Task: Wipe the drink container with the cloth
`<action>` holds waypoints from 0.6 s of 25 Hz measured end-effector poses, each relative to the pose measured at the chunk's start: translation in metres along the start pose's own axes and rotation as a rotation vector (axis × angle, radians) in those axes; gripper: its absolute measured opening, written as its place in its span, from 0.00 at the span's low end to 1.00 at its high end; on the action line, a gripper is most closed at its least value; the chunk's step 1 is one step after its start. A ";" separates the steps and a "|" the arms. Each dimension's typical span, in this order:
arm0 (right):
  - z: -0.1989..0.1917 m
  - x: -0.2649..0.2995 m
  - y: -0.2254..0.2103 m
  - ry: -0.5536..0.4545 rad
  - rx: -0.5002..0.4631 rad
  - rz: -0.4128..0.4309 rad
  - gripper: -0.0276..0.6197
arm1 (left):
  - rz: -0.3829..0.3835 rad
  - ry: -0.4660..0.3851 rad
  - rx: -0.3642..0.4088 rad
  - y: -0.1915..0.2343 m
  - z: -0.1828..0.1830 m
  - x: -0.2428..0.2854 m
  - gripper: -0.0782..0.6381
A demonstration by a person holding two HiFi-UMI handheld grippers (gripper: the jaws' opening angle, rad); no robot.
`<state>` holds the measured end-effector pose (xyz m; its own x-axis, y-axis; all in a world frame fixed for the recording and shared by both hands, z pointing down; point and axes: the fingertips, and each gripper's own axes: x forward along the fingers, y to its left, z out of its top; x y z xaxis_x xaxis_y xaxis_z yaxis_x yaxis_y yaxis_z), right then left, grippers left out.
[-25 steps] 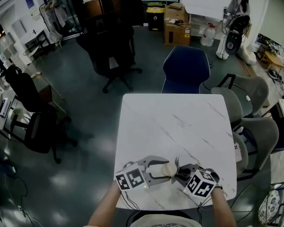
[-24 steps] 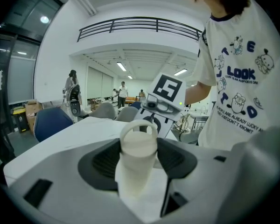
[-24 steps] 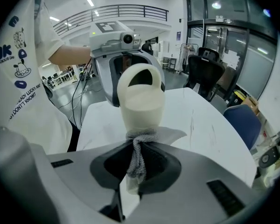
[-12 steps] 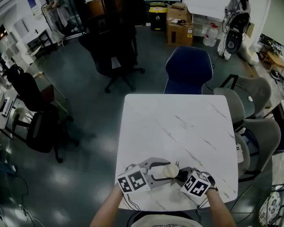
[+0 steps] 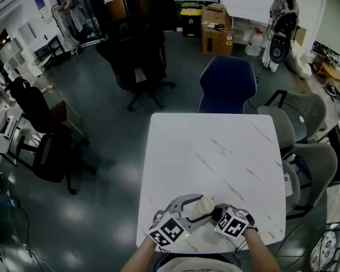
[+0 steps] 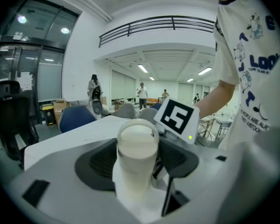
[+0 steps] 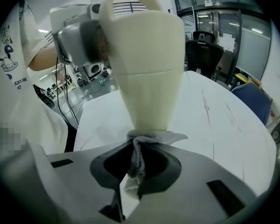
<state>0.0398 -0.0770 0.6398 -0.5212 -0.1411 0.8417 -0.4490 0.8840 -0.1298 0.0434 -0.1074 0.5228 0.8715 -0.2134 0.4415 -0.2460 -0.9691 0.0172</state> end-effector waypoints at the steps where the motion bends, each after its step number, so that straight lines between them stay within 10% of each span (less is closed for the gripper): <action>1: -0.001 0.002 0.000 0.004 0.000 -0.001 0.11 | 0.012 -0.008 -0.010 0.001 0.001 0.001 0.50; 15: 0.011 -0.020 0.004 -0.048 -0.041 0.027 0.12 | -0.082 -0.024 0.036 -0.003 0.004 -0.004 0.50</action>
<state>0.0410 -0.0757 0.6169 -0.5675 -0.1375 0.8118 -0.4046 0.9053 -0.1295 0.0428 -0.1039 0.5173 0.8980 -0.1359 0.4186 -0.1586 -0.9871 0.0199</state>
